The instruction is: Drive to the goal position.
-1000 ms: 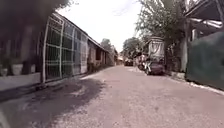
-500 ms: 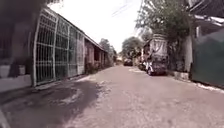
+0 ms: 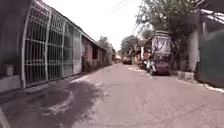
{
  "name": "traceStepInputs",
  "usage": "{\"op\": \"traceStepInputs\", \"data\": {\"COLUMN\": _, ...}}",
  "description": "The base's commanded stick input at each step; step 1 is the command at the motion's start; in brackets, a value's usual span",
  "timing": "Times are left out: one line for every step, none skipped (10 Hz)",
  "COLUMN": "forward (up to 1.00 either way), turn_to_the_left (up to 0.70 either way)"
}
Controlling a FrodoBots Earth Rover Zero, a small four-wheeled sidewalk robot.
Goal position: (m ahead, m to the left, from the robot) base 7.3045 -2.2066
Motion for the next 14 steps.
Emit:
{"op": "traceStepInputs", "data": {"forward": 0.70, "turn_to_the_left": 0.00}}
{"op": "traceStepInputs", "data": {"forward": 0.70, "turn_to_the_left": 0.00}}
{"op": "traceStepInputs", "data": {"forward": 0.70, "turn_to_the_left": 0.00}}
{"op": "traceStepInputs", "data": {"forward": 0.70, "turn_to_the_left": 0.00}}
{"op": "traceStepInputs", "data": {"forward": 0.70, "turn_to_the_left": 0.00}}
{"op": "traceStepInputs", "data": {"forward": 0.70, "turn_to_the_left": 0.00}}
{"op": "traceStepInputs", "data": {"forward": 0.70, "turn_to_the_left": 0.00}}
{"op": "traceStepInputs", "data": {"forward": 0.70, "turn_to_the_left": 0.00}}
{"op": "traceStepInputs", "data": {"forward": 0.70, "turn_to_the_left": 0.00}}
{"op": "traceStepInputs", "data": {"forward": 0.70, "turn_to_the_left": 0.00}}
{"op": "traceStepInputs", "data": {"forward": 0.70, "turn_to_the_left": 0.00}}
{"op": "traceStepInputs", "data": {"forward": 0.70, "turn_to_the_left": 0.00}}
{"op": "traceStepInputs", "data": {"forward": 0.70, "turn_to_the_left": 0.00}}
{"op": "traceStepInputs", "data": {"forward": 0.70, "turn_to_the_left": 0.00}}
